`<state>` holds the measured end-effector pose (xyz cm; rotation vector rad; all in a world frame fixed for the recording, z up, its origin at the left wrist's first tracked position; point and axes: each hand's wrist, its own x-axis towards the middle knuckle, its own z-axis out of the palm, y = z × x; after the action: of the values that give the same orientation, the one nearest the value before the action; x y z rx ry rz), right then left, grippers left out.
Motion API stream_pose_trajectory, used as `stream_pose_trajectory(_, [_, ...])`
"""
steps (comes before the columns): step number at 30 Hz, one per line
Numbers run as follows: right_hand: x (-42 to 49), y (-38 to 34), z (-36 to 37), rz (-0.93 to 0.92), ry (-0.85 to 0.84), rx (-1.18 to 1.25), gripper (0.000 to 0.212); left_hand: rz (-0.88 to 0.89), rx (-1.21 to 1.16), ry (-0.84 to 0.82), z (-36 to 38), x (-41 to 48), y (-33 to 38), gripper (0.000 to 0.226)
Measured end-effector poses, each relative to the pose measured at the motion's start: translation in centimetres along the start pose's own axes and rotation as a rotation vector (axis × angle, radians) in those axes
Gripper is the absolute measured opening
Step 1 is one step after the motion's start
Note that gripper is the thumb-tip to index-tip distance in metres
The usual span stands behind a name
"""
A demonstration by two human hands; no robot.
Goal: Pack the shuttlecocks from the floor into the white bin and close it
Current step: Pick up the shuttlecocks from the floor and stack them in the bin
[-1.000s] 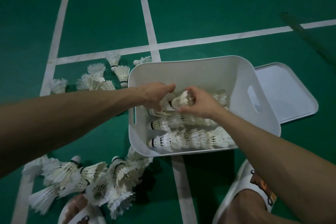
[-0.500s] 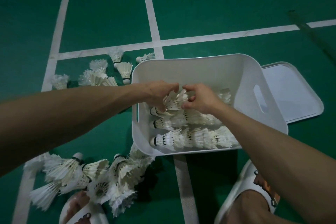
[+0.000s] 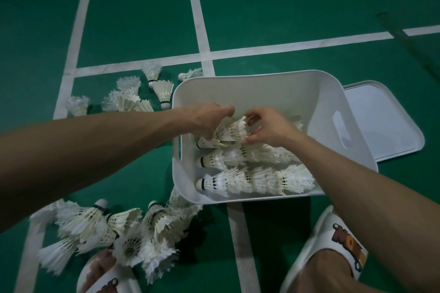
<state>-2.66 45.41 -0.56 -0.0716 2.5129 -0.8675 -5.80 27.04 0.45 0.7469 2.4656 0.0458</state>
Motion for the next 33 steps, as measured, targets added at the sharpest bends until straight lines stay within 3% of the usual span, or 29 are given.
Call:
stream_pose_trajectory(12, [-0.4, 0.3, -0.2, -0.008, -0.013, -0.057, 0.089, -0.042, -0.200, -0.105, -0.4, -0.1, -0.4, 0.078])
stream_pose_trajectory(15, [-1.3, -0.2, -1.3, 0.007, -0.017, -0.097, 0.086, -0.015, -0.196, -0.055, -0.9, -0.7, -0.1, 0.077])
stream_pose_trajectory(18, [-2.5, -1.6, -2.6, 0.001, 0.013, -0.125, 0.069, 0.025, -0.200, 0.057, -2.2, -2.4, 0.4, 0.066])
stream_pose_trajectory(23, [-4.5, -7.5, -3.6, -0.132, 0.065, -0.233, 0.048, 0.058, -0.141, 0.358, -4.7, -7.5, -0.1, 0.031])
stream_pose_trajectory(27, [-6.6, -14.1, -1.9, -0.277, 0.083, -0.244, 0.038, -0.026, -0.245, 0.507, -4.5, -12.8, -2.2, 0.021])
stream_pose_trajectory(30, [-8.1, -18.2, 1.4, -0.386, 0.079, -0.274, 0.031, -0.148, -0.374, 0.485, -2.2, -16.4, -4.9, 0.022])
stream_pose_trajectory(33, [-9.4, -20.7, 5.9, -0.486, 0.035, -0.309, 0.032, -0.259, -0.551, 0.336, 1.7, -19.1, -7.3, 0.030])
